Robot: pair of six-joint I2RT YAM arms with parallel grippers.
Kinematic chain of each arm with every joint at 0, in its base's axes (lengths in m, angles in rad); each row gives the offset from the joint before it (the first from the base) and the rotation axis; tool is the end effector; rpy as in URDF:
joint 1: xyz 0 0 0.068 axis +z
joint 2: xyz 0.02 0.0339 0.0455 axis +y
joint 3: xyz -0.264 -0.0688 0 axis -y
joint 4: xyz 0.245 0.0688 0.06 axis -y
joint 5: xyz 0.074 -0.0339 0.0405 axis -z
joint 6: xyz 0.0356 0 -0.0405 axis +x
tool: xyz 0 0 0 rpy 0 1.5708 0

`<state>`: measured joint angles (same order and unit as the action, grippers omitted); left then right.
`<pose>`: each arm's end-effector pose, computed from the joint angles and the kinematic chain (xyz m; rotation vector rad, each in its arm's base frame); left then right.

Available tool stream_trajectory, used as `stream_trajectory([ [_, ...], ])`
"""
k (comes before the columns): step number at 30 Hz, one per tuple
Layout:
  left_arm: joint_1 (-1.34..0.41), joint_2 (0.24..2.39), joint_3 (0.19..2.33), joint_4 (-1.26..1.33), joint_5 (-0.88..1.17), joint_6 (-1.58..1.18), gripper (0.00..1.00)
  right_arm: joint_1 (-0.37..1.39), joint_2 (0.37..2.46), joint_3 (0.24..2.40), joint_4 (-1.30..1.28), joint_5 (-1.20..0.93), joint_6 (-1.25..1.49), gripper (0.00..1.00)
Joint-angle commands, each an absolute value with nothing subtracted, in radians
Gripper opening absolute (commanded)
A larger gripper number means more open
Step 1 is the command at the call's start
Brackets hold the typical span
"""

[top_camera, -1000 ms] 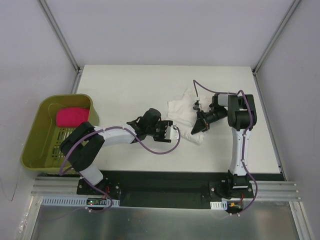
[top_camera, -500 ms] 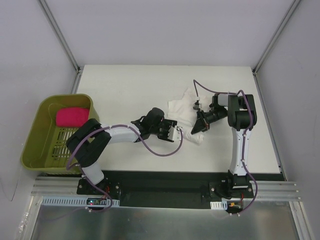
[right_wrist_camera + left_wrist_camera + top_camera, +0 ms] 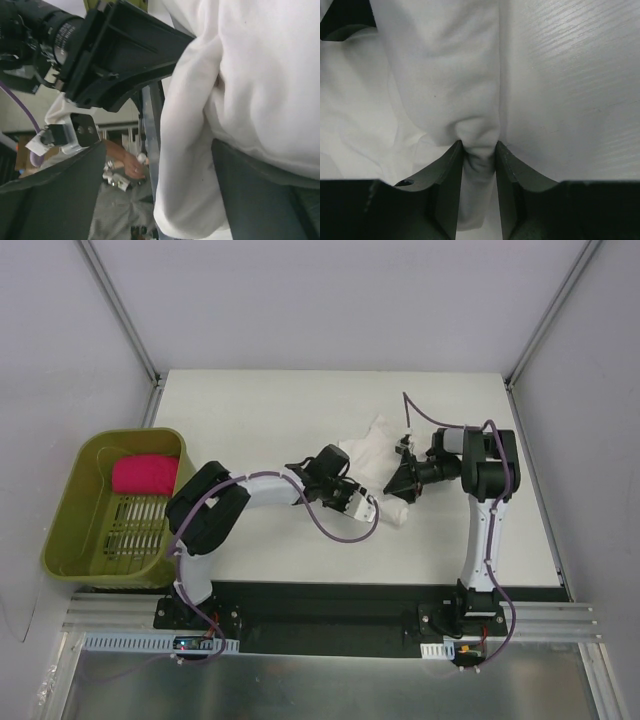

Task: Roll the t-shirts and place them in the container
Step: Roll the T-shirt to the center of the board.

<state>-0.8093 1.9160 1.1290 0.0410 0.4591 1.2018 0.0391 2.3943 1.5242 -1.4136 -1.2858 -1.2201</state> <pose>0.2664 -0.3023 0.1589 2.0076 1.0031 -0.3212 0.3609 0.0483 0.0808 -0.8148 2.1806 1.8601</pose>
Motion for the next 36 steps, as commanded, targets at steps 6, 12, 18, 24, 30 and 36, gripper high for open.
stream_trajectory([
  [6, -0.798, 2.057, 1.406, -0.522, 0.558, 1.325, 0.17, -0.199, 2.078, 1.703, -1.655, -1.278, -1.322, 0.96],
  [12, -0.782, 2.159, 1.690, -0.851, 0.684, 1.261, 0.06, -0.291, 1.540, 1.292, -0.801, -0.852, -0.855, 0.96],
  [18, -0.758, 2.328, 2.029, -1.264, 0.853, 1.184, 0.03, -0.181, 1.032, 0.962, -0.301, -0.613, -0.884, 0.96],
  [24, -0.752, 2.399, 2.122, -1.358, 0.971, 1.089, 0.02, -0.008, 1.016, 0.958, -0.810, -0.806, -1.127, 0.96],
  [30, -0.739, 2.431, 2.123, -1.359, 1.028, 1.011, 0.01, 0.228, 0.967, 0.841, -0.847, -0.672, -1.221, 0.96],
  [36, -0.724, 2.456, 2.132, -1.341, 1.054, 0.977, 0.02, 0.402, 0.930, 0.713, -0.706, -0.592, -1.247, 0.96],
])
